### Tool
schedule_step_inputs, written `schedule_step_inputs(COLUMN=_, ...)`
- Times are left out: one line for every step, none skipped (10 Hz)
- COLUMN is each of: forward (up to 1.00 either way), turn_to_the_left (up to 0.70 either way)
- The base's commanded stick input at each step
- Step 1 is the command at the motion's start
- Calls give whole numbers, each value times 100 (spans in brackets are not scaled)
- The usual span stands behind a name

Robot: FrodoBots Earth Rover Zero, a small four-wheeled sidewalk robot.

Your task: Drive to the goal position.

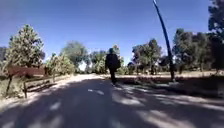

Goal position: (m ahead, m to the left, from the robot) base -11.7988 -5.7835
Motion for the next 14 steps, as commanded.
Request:
schedule_step_inputs(forward=100, turn_to_the_left=0)
schedule_step_inputs(forward=100, turn_to_the_left=0)
schedule_step_inputs(forward=100, turn_to_the_left=0)
schedule_step_inputs(forward=100, turn_to_the_left=0)
schedule_step_inputs(forward=100, turn_to_the_left=0)
schedule_step_inputs(forward=100, turn_to_the_left=0)
schedule_step_inputs(forward=100, turn_to_the_left=0)
schedule_step_inputs(forward=100, turn_to_the_left=0)
schedule_step_inputs(forward=100, turn_to_the_left=0)
schedule_step_inputs(forward=100, turn_to_the_left=0)
schedule_step_inputs(forward=100, turn_to_the_left=0)
schedule_step_inputs(forward=100, turn_to_the_left=0)
schedule_step_inputs(forward=100, turn_to_the_left=5)
schedule_step_inputs(forward=100, turn_to_the_left=17)
